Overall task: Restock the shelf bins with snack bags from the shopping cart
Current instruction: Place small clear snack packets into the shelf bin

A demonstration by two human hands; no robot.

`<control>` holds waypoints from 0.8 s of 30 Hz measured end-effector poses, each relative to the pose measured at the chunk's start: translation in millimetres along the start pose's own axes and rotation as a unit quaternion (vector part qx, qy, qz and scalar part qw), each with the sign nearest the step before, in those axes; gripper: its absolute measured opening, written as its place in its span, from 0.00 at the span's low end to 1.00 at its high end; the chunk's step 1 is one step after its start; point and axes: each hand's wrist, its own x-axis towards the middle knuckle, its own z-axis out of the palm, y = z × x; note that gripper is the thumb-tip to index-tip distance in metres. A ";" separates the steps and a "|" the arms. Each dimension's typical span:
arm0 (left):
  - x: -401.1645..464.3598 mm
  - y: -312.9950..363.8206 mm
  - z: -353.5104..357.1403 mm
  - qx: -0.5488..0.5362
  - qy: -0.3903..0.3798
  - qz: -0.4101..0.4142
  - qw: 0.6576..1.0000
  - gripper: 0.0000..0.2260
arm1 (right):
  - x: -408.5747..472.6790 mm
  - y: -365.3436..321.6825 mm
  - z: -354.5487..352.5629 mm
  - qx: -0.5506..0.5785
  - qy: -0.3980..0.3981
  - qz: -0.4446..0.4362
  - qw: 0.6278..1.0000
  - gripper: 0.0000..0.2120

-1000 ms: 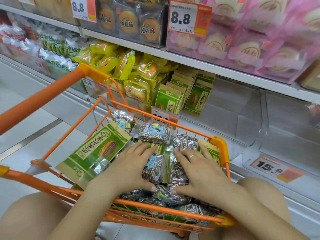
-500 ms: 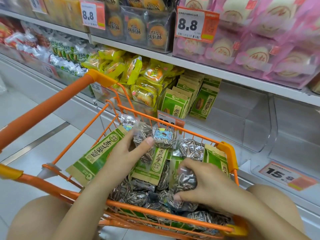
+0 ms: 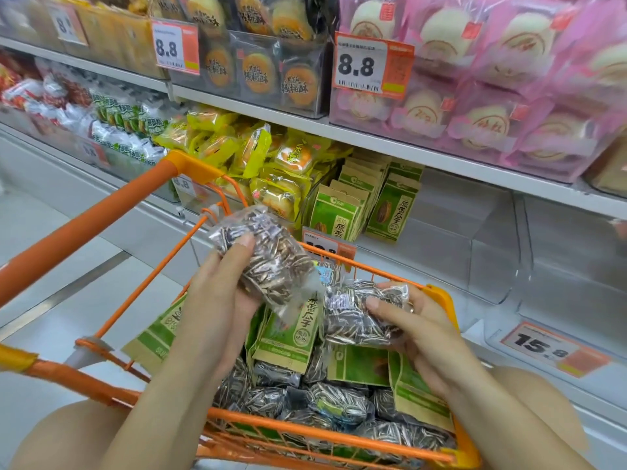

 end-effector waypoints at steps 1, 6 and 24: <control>-1.8 0.8 5.5 -0.013 0.000 -0.011 1.000 0.17 | -0.8 0.7 2.0 0.015 0.005 0.006 1.000 0.22; -12.7 -8.0 23.1 0.073 0.033 0.021 0.997 0.23 | -4.4 2.7 9.6 0.086 0.012 0.053 0.995 0.29; -30.5 -46.6 16.2 0.231 -0.028 -0.009 0.973 0.18 | -11.9 4.4 8.5 0.229 -0.011 0.065 0.971 0.20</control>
